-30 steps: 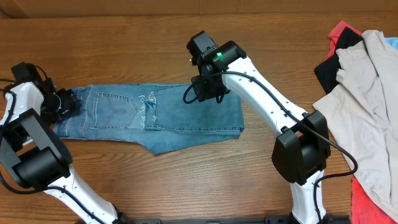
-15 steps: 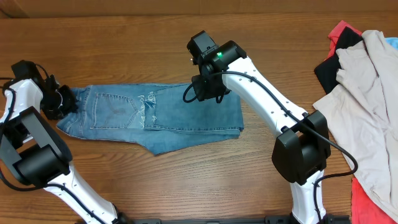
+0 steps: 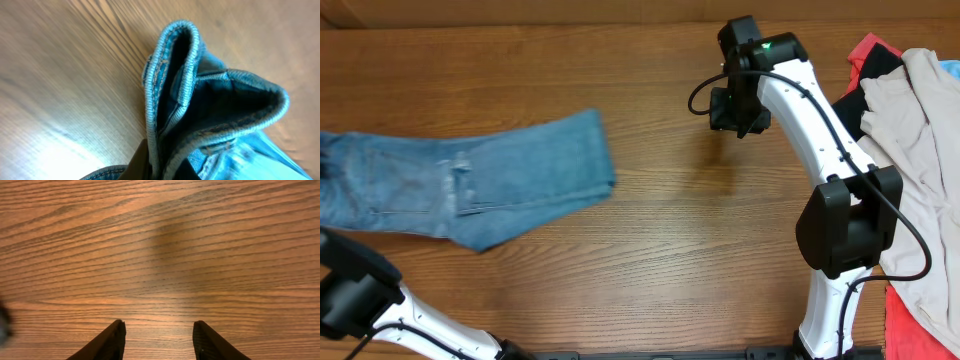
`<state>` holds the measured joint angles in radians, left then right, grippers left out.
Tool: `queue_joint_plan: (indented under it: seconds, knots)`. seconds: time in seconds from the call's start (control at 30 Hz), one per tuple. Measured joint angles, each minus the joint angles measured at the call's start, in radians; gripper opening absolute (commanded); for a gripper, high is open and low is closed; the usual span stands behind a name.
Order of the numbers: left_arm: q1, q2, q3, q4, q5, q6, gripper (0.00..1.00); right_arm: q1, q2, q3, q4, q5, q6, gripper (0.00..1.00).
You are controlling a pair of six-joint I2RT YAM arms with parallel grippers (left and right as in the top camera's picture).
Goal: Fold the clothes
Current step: 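Lift the waistband with the left gripper and swing it upward-right, then fold the waistband end rightward over the jeans with the left gripper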
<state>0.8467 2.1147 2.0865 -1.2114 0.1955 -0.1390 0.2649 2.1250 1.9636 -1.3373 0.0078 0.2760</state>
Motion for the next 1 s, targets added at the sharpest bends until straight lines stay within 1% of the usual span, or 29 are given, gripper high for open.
queue_joint_plan:
  seconds: [0.07, 0.17, 0.3, 0.47, 0.6, 0.73, 0.87, 1.0]
  knots:
    - [0.010, -0.014, 0.046, -0.054, 0.053, -0.002, 0.04, -0.003, 0.000, 0.000, 0.000, 0.000, -0.005, 0.47]
    - [-0.027, -0.029, 0.079, -0.113, 0.194, 0.010, 0.04, -0.003, 0.000, 0.000, 0.001, -0.002, -0.011, 0.47]
    - [-0.151, -0.033, 0.082, -0.151, 0.365, 0.035, 0.04, -0.003, 0.000, 0.000, 0.000, -0.001, -0.015, 0.47]
    - [-0.325, -0.033, 0.082, -0.173, 0.452, 0.046, 0.04, -0.002, 0.000, 0.000, 0.001, -0.011, -0.020, 0.47]
    - [-0.421, -0.033, 0.082, -0.161, 0.460, 0.045, 0.04, 0.006, 0.000, 0.000, 0.028, -0.042, -0.057, 0.46]
    - [-0.502, -0.033, 0.082, -0.150, 0.400, 0.045, 0.04, 0.032, 0.000, 0.000, 0.063, -0.061, -0.075, 0.42]
    - [-0.578, -0.033, 0.082, -0.134, 0.325, 0.042, 0.04, 0.069, 0.000, -0.024, 0.158, -0.090, -0.083, 0.40]
    - [-0.624, -0.033, 0.082, -0.104, 0.297, 0.030, 0.04, 0.115, 0.000, -0.101, 0.289, -0.101, -0.089, 0.40]
